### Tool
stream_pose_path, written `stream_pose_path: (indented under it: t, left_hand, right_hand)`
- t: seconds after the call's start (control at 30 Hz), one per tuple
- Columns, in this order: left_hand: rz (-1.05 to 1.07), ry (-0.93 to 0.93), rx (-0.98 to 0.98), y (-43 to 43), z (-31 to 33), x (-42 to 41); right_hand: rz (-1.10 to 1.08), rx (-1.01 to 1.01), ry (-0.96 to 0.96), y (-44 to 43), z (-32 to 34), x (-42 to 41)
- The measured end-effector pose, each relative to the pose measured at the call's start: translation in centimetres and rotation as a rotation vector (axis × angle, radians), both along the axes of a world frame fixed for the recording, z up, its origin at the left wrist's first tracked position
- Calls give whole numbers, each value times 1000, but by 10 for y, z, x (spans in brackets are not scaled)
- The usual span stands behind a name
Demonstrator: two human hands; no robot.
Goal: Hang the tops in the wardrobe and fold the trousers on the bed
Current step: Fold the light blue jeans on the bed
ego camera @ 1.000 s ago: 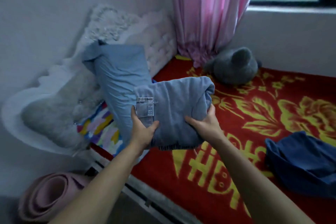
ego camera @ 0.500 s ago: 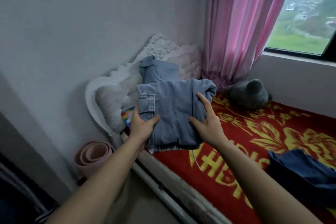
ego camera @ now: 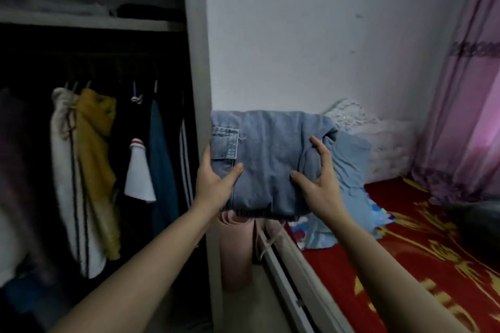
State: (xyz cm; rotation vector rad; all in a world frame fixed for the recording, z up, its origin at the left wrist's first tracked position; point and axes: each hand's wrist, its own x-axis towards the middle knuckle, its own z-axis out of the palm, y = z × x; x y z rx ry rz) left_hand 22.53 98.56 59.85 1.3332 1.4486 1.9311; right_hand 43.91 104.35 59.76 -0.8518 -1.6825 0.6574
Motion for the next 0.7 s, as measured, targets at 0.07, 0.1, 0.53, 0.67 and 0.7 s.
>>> stream_pose_path:
  t: [0.07, 0.1, 0.53, 0.67, 0.7]
  left_hand:
    - [59, 16, 36, -31, 15, -14]
    - [87, 33, 48, -45, 22, -23]
    - [332, 118, 241, -163, 129, -223]
    - [402, 138, 338, -177, 154, -306]
    - [415, 150, 359, -179, 161, -330]
  right_hand:
    - [77, 22, 30, -16, 12, -21]
    - [117, 24, 52, -24, 18, -32]
    - [379, 162, 69, -96, 134, -255]
    - [432, 216, 89, -104, 163, -348]
    - [447, 230, 100, -106, 170, -373]
